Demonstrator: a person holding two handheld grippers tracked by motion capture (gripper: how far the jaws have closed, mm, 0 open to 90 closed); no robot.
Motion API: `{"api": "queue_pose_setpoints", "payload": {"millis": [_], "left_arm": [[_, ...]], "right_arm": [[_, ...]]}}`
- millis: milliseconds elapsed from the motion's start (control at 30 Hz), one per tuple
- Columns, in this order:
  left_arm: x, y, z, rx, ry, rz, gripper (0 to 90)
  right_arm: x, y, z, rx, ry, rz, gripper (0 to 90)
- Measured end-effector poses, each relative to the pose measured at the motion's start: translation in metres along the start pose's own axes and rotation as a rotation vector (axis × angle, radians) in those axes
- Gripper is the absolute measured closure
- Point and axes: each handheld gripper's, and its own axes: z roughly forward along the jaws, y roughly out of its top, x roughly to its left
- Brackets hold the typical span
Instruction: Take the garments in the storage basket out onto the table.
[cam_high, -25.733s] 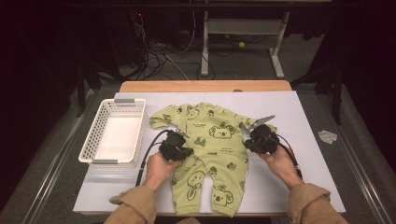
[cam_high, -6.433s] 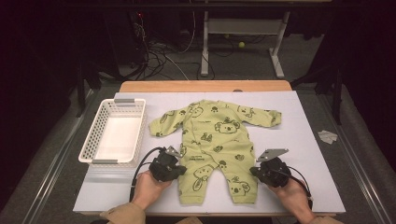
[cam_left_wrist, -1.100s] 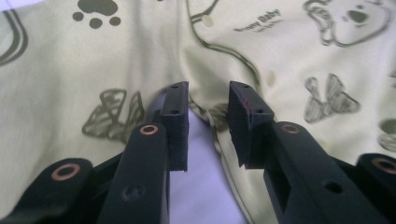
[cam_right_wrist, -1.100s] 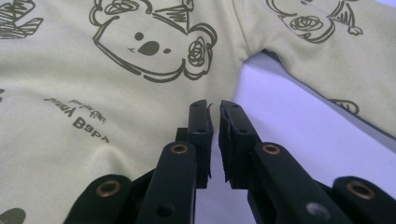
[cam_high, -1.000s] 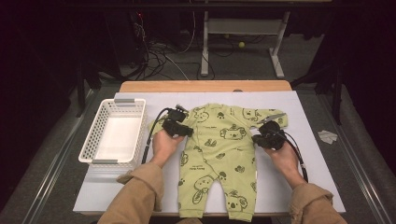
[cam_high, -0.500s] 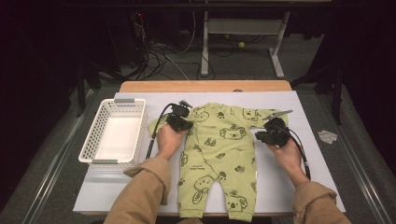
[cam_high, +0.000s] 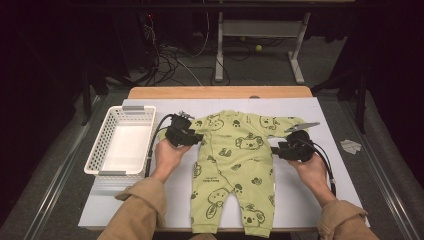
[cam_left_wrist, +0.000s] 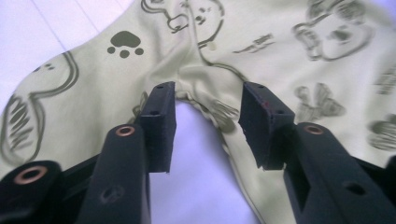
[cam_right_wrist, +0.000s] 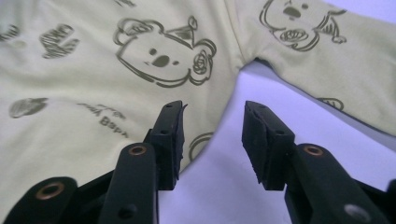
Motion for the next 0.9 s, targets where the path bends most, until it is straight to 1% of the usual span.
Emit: {"api": "queue_pose_setpoints", "payload": {"millis": [33, 100, 200, 233, 300, 333, 367, 400, 433, 500, 567, 600, 700, 833, 900], "left_arm": [[-0.002, -0.005, -0.005, -0.006, -0.001, 0.006, 48.4], [-0.004, -0.017, -0.016, -0.019, -0.015, 0.025, 45.0], [-0.006, -0.036, -0.031, -0.058, -0.022, 0.029, 42.5], [-0.005, -0.042, -0.036, -0.068, -0.021, 0.030, 42.5], [-0.004, -0.054, -0.045, -0.091, -0.033, 0.020, 42.5], [-0.003, -0.060, -0.049, -0.102, -0.034, 0.028, 42.5], [-0.004, -0.064, -0.052, -0.116, -0.009, 0.017, 42.5], [-0.006, -0.068, -0.055, -0.124, 0.025, 0.009, 42.5], [-0.006, -0.073, -0.059, -0.129, 0.030, 0.015, 42.5], [-0.006, -0.081, -0.065, -0.146, 0.026, 0.014, 42.5], [-0.005, -0.089, -0.071, -0.169, 0.027, 0.014, 42.5], [-0.005, -0.093, -0.073, -0.178, 0.031, 0.014, 42.5], [-0.002, -0.103, -0.079, -0.192, 0.038, 0.008, 42.4], [0.001, -0.114, -0.088, -0.224, 0.038, -0.013, 40.9], [0.001, -0.119, -0.092, -0.237, 0.044, -0.015, 40.8]], "right_arm": [[0.001, -0.002, -0.004, -0.012, 0.006, -0.003, 56.8], [0.004, -0.008, -0.011, -0.039, 0.003, -0.019, 51.5], [0.007, -0.020, -0.023, -0.080, -0.003, -0.030, 48.8], [0.008, -0.024, -0.026, -0.098, -0.004, -0.030, 48.8], [0.009, -0.032, -0.033, -0.128, 0.004, -0.021, 47.4], [0.009, -0.036, -0.036, -0.147, 0.007, -0.017, 47.2], [0.010, -0.040, -0.039, -0.162, 0.008, -0.014, 47.0], [0.010, -0.043, -0.042, -0.175, 0.009, -0.011, 46.2], [0.010, -0.046, -0.045, -0.190, 0.010, -0.008, 45.4], [0.010, -0.053, -0.051, -0.229, 0.009, -0.009, 43.8], [0.011, -0.059, -0.055, -0.260, -0.007, -0.020, 42.4], [0.011, -0.062, -0.057, -0.275, -0.010, -0.019, 42.0], [0.011, -0.071, -0.062, -0.305, -0.004, 0.003, 40.1], [0.009, -0.083, -0.069, -0.341, -0.024, 0.025, 37.1], [0.009, -0.087, -0.071, -0.347, -0.024, 0.038, 36.4]]}}
